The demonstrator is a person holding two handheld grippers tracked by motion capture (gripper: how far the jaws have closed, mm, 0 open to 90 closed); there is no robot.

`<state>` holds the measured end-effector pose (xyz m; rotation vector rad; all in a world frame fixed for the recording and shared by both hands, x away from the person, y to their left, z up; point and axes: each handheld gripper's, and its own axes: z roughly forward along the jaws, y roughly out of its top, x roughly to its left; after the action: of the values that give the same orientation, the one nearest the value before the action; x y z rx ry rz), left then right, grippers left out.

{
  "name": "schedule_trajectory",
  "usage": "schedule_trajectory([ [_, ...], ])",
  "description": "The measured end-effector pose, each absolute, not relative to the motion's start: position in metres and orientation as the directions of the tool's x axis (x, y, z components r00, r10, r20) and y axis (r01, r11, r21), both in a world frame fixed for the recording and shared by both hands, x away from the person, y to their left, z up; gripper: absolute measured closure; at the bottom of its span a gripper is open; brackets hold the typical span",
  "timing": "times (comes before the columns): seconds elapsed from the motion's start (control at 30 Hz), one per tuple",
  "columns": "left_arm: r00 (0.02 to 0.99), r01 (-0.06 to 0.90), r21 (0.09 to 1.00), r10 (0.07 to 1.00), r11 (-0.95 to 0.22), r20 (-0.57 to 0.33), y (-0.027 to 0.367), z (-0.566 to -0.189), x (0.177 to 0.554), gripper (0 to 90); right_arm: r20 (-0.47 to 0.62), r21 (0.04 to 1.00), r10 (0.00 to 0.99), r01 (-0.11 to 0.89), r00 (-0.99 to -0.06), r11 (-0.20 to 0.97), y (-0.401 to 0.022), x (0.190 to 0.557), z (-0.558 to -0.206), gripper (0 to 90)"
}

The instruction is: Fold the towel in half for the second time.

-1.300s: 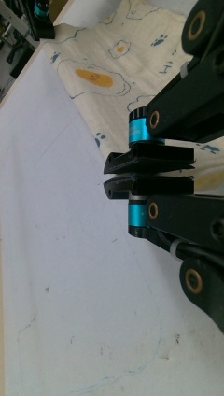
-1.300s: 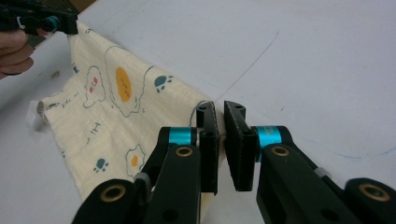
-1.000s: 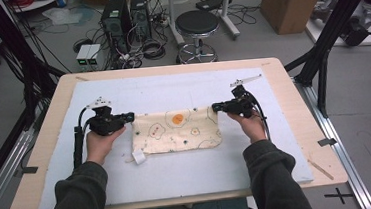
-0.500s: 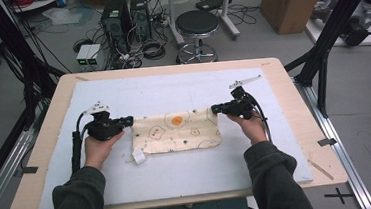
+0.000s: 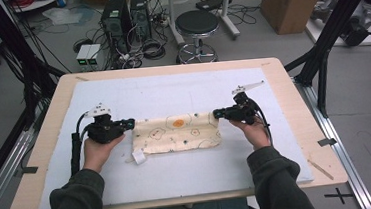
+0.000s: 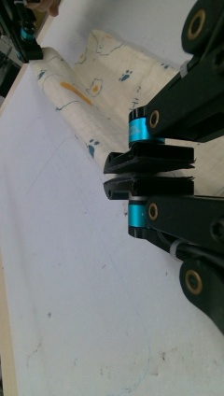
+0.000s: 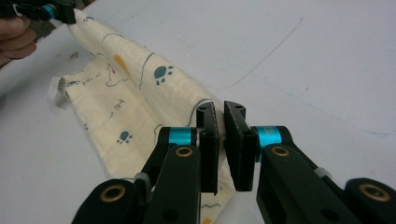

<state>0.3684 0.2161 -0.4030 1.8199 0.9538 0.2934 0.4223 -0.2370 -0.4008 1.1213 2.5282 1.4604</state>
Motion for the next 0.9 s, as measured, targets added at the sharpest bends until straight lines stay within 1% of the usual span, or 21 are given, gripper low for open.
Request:
schedule_trajectory([
  [0.43,0.666,0.475,0.863,0.711,-0.170,-0.227,0.220,-0.410,0.357,84.7,0.322,0.767,0.566,0.560,-0.759,0.315,-0.238,0.414,-0.402,84.1],
  [0.9,0.684,0.463,0.865,0.700,-0.195,-0.208,0.221,-0.415,0.345,83.5,0.316,0.770,0.546,0.546,-0.776,0.330,-0.238,0.404,-0.402,84.1],
])
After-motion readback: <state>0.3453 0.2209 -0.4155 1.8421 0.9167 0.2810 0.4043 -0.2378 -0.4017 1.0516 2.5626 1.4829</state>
